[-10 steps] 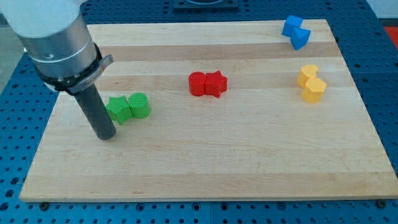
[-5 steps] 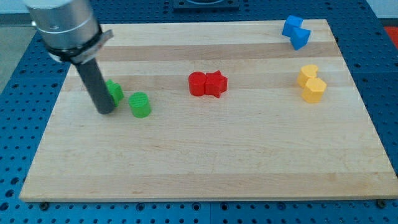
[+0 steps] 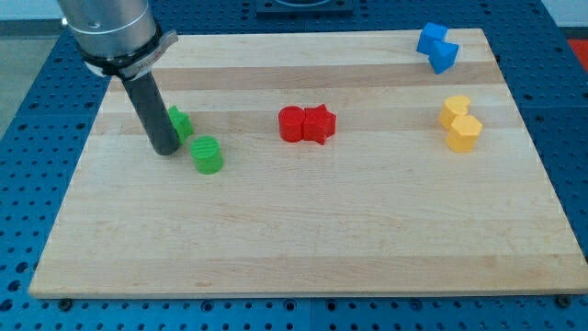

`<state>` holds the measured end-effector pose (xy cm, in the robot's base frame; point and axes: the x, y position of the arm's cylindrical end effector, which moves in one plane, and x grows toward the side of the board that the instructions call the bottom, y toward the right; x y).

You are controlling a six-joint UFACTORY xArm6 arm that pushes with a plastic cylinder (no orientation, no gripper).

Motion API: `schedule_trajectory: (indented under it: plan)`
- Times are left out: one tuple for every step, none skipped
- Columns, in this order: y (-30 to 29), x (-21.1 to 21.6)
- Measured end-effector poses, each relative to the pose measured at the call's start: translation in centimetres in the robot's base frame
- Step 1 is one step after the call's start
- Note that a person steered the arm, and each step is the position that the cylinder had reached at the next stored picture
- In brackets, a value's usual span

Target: Move green star to the top left of the board

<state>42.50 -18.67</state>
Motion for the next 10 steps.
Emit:
schedule_trajectory:
  plan:
    - [0.0,-2.3]
    - [0.0,-4.8]
    - [0.9,-6.1]
    - [2.9,-7.1]
    - [4.2,-8.7]
    - [4.1,-10.1]
    - [2.8,-10.7]
    - [1.4,-10.8]
    - [0.2,-10.9]
    - [-0.1,-11.7]
